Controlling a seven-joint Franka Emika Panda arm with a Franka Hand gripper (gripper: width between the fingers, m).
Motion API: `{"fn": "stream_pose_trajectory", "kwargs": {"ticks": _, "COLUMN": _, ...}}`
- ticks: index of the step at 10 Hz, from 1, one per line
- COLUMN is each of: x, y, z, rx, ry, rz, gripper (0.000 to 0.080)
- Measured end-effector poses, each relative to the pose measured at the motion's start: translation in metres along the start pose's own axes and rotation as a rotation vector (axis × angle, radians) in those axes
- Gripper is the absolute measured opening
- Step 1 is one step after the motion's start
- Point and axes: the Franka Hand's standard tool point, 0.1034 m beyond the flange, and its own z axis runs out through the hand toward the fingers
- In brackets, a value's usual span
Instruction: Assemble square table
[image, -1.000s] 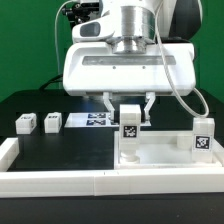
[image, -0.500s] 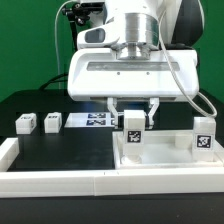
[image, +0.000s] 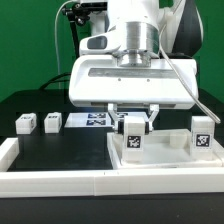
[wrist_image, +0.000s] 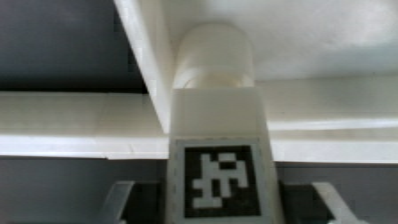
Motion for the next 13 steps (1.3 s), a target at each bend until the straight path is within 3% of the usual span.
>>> {"fn": "stream_pose_trajectory", "kwargs": {"ticks": 1, "x": 0.000, "y": 0.000, "z": 0.000, "rx": 0.001, "ry": -0.002, "rz": 0.000, "gripper": 0.0291}}
{"fn": "stream_pose_trajectory", "kwargs": {"ticks": 2, "x": -0.002, "y": -0.001, "z": 0.001, "rx": 0.003, "ry": -0.014, "rz": 0.000, "gripper": 0.0366}}
{"fn": "stream_pose_trajectory", "kwargs": {"ticks": 3, "x": -0.002, "y": -0.001, "z": 0.001, "rx": 0.003, "ry": -0.015, "rz": 0.000, "gripper": 0.0502}}
{"fn": "stream_pose_trajectory", "kwargs": {"ticks": 4, "x": -0.002, "y": -0.001, "z": 0.001, "rx": 0.003, "ry": -0.016, "rz": 0.000, "gripper": 0.0502}}
{"fn": "stream_pose_trajectory", "kwargs": {"ticks": 5, "x": -0.002, "y": -0.001, "z": 0.001, "rx": 0.003, "ry": -0.016, "rz": 0.000, "gripper": 0.0618}}
{"fn": "stream_pose_trajectory", "kwargs": {"ticks": 10, "x": -0.002, "y": 0.001, "z": 0.001, "rx": 0.004, "ry": -0.026, "rz": 0.000, "gripper": 0.0648}}
{"fn": "stream_pose_trajectory", "kwargs": {"ticks": 13, "x": 0.016, "y": 0.009, "z": -0.019, "rx": 0.015, "ry": -0.056, "rz": 0.018, "gripper": 0.0648}}
